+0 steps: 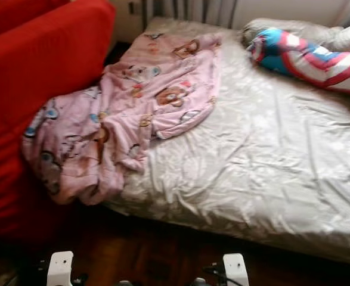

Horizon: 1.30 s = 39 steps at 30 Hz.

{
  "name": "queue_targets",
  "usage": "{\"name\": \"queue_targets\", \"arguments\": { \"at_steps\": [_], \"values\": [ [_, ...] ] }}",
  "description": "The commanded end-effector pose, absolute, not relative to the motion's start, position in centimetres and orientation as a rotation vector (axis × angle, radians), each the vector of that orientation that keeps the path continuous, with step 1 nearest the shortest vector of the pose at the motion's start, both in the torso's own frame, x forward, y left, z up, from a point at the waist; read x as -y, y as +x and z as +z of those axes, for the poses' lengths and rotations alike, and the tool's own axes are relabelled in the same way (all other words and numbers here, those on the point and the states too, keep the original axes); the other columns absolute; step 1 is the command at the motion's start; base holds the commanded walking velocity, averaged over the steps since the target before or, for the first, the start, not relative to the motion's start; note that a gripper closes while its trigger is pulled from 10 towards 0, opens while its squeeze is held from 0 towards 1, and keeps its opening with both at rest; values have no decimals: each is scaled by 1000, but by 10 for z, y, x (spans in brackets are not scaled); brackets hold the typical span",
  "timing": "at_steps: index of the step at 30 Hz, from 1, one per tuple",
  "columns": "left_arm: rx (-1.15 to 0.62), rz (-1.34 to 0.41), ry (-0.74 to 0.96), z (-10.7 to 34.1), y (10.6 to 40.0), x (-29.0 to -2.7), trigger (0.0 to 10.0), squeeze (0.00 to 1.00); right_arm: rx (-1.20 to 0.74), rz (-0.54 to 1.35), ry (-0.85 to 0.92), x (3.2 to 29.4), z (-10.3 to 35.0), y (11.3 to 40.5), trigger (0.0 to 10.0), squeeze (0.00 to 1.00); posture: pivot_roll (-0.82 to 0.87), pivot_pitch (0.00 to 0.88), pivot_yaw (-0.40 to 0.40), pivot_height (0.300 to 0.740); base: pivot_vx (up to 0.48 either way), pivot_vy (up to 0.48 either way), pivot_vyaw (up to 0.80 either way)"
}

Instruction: Clean up the room

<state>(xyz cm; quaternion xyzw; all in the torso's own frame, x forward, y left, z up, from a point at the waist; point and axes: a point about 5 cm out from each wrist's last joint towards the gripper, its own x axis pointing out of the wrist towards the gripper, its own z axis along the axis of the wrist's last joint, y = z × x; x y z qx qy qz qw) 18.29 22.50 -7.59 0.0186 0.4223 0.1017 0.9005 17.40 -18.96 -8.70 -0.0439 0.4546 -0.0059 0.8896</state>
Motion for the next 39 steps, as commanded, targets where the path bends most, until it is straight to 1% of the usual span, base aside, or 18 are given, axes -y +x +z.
{"name": "queue_targets", "arguments": {
  "at_steps": [1, 15, 39],
  "values": [
    [-922, 198, 42, -82, 172, -222, 10000, 0, -991, -26, -88, 193, -93, 160, 10000, 0, -13, 203, -57, 740, 0, 412, 0],
    [-927, 197, 47, -83, 169, -223, 10000, 0, -992, -30, -90, 194, -93, 159, 10000, 0, -12, 193, -55, 740, 0, 406, 0],
    [-910, 199, 45, -82, 172, -223, 10000, 0, -986, -30, -84, 194, -93, 160, 10000, 0, -9, 218, -60, 740, 0, 0, 0]
  ]
}}
